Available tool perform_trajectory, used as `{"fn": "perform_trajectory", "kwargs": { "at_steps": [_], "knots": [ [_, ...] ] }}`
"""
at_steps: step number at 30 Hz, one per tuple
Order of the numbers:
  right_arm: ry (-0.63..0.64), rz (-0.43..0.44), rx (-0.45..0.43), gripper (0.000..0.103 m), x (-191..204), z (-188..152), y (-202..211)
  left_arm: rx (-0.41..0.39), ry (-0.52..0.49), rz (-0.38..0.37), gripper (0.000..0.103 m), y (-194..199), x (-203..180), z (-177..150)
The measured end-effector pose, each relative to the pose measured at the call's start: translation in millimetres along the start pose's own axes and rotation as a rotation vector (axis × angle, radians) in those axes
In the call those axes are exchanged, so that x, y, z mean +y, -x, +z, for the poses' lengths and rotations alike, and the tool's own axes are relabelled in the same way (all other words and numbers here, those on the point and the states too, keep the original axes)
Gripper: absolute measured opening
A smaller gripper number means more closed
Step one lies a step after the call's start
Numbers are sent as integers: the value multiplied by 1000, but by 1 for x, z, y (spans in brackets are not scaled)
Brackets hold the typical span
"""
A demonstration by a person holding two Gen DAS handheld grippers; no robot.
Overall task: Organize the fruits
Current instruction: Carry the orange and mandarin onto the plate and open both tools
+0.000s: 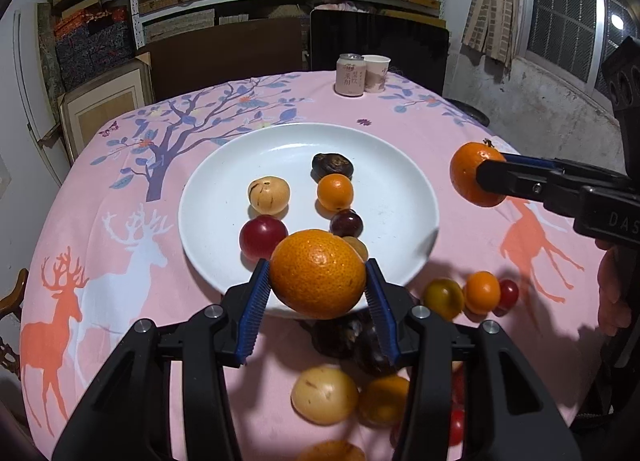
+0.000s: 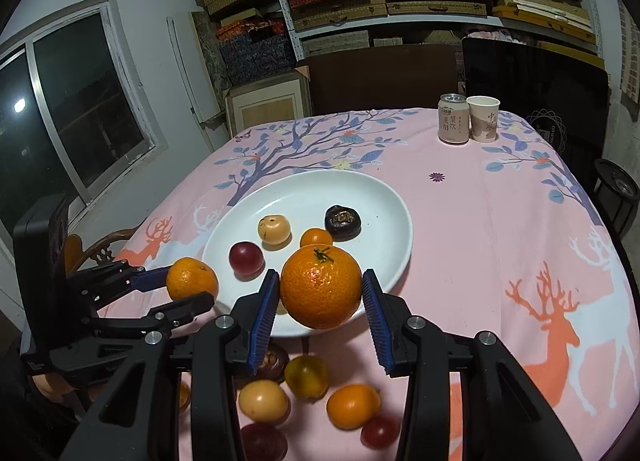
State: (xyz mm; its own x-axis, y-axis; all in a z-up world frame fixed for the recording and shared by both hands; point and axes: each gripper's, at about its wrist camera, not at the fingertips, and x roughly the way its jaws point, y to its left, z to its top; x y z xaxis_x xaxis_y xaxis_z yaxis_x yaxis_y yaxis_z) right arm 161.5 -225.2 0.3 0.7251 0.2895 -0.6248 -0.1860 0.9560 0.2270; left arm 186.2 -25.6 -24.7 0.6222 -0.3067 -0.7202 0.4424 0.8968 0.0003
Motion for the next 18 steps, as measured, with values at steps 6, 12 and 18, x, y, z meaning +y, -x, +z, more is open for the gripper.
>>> {"fn": "perform_trajectory", "kwargs": {
  "at_steps": [6, 12, 18],
  "knots": [
    [-21, -15, 48, 43, -7, 5, -35, 39, 29, 2, 47, -30, 12, 6],
    [-25, -28, 101, 43, -10, 1, -65, 75, 47, 4, 47, -52, 22, 4],
    [-6, -50, 155, 43, -9, -6, -88, 108, 33, 1, 48, -67, 18, 2]
  ]
}}
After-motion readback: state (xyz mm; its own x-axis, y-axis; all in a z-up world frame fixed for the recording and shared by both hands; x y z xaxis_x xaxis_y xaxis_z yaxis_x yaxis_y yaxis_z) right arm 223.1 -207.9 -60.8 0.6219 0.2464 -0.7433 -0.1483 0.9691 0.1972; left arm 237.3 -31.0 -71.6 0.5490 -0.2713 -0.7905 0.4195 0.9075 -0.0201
